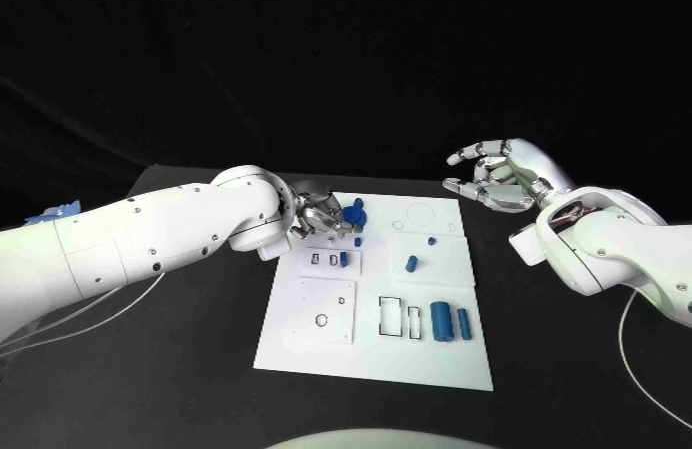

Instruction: Assemble the parts on the task board

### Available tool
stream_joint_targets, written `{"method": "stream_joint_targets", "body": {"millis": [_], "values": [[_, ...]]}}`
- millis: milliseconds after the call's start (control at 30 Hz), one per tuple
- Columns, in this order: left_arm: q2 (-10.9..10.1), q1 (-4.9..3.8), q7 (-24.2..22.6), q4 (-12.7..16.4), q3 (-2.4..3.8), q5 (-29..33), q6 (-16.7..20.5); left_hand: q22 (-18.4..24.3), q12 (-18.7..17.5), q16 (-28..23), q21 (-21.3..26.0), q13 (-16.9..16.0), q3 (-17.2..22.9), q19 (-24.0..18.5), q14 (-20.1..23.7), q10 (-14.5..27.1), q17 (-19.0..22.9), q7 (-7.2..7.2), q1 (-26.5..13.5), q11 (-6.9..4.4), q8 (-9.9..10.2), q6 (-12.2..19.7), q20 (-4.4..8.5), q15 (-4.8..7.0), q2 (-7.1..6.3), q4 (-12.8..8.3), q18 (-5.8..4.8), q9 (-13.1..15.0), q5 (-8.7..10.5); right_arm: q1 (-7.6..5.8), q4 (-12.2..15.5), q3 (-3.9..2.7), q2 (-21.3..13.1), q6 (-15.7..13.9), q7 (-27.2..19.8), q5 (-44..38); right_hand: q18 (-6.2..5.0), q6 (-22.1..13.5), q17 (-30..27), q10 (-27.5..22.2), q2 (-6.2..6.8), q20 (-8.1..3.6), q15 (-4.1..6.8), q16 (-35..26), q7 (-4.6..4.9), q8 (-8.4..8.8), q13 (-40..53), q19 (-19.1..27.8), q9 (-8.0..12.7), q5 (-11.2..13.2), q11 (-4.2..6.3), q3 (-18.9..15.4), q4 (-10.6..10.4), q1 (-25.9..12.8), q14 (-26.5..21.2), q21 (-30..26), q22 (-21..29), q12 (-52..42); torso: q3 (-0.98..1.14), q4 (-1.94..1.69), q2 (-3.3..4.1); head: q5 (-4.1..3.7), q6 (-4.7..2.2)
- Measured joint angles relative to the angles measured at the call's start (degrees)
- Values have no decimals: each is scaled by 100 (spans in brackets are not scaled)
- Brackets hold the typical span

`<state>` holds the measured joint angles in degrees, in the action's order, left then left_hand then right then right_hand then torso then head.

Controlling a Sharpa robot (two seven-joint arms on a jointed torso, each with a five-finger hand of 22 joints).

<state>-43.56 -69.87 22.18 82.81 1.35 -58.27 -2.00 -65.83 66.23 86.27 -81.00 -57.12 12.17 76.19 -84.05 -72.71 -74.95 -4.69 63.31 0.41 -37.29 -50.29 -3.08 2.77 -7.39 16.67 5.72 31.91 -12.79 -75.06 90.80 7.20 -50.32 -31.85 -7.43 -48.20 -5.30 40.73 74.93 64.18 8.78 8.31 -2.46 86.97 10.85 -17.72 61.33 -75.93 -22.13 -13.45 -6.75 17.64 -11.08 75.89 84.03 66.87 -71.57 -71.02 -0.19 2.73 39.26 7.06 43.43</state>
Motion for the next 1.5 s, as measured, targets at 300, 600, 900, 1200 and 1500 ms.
{"method": "stream_joint_targets", "body": {"millis": [300, 600, 900, 1200, 1500], "values": [[121, -21, 322, -76, -8, -267, -234, -42, 0, 0, 0, -17, -43, 20, 0, 0, 1, 0, -19, 0, -57, 0, 21, 0, -19, 23, 0, 59, 0, -1, -26, 0, -19, 0, 35, 55, 0, 0, 0, 0, 0, 0, 0, 0, 0, 0, 0, 0, 0, -19, 0, 0, 0, 0, 0, 0, 0, 0, -8, -11, 9, 4, 13], [203, -24, 522, -145, -41, -362, -564, -58, 32, 0, -22, -60, -175, 20, 21, -21, 1, 30, -264, -21, -164, 31, 21, 20, 98, 32, 1, 202, 0, 5, -55, 1, 6, -1, 64, 80, 0, 0, -1, 0, -1, 0, 0, 0, 0, -23, -7, 0, 0, -42, 0, 0, -32, -1, 0, 0, 1, 0, -9, -2, 16, -7, 27], [262, -24, 613, -197, -75, -380, -813, -69, 32, 0, -22, -54, -157, 20, 0, -21, 1, 61, -109, -21, -200, 62, 21, 41, 140, 15, 1, 304, -33, 11, -76, 1, 24, -1, 77, 97, 1, 0, -1, 0, -1, 0, 0, 0, 0, -23, -7, 1, -1, -73, 0, -16, -47, -1, 0, 0, 1, 0, -8, 3, 16, -18, 52], [281, -24, 637, -209, -84, -387, -946, -75, 32, 0, -22, -52, -157, 20, 0, -20, 2, 61, -109, -21, -199, 62, 21, 41, 140, 15, 1, 310, -32, 23, -101, 2, 47, -1, 88, 109, 1, 0, -2, 0, -1, 0, 0, 0, 0, -23, -6, 1, 5, -73, 0, -16, -47, -1, 0, 0, 2, 1, -1, 0, 19, -19, 78], [319, -24, 643, -240, -111, -391, -1049, -80, 32, 0, -22, -25, -123, 20, 1, 1, 2, 72, 1, -42, -221, 73, 21, 40, 151, 16, 1, 344, -32, 31, -119, 3, 63, -1, 101, 117, 1, 0, -2, 0, -1, 0, 0, 0, 0, -22, -15, 1, 5, -73, 0, -15, -47, -1, 0, 0, 2, 1, -1, -3, 21, -22, 91]]}}
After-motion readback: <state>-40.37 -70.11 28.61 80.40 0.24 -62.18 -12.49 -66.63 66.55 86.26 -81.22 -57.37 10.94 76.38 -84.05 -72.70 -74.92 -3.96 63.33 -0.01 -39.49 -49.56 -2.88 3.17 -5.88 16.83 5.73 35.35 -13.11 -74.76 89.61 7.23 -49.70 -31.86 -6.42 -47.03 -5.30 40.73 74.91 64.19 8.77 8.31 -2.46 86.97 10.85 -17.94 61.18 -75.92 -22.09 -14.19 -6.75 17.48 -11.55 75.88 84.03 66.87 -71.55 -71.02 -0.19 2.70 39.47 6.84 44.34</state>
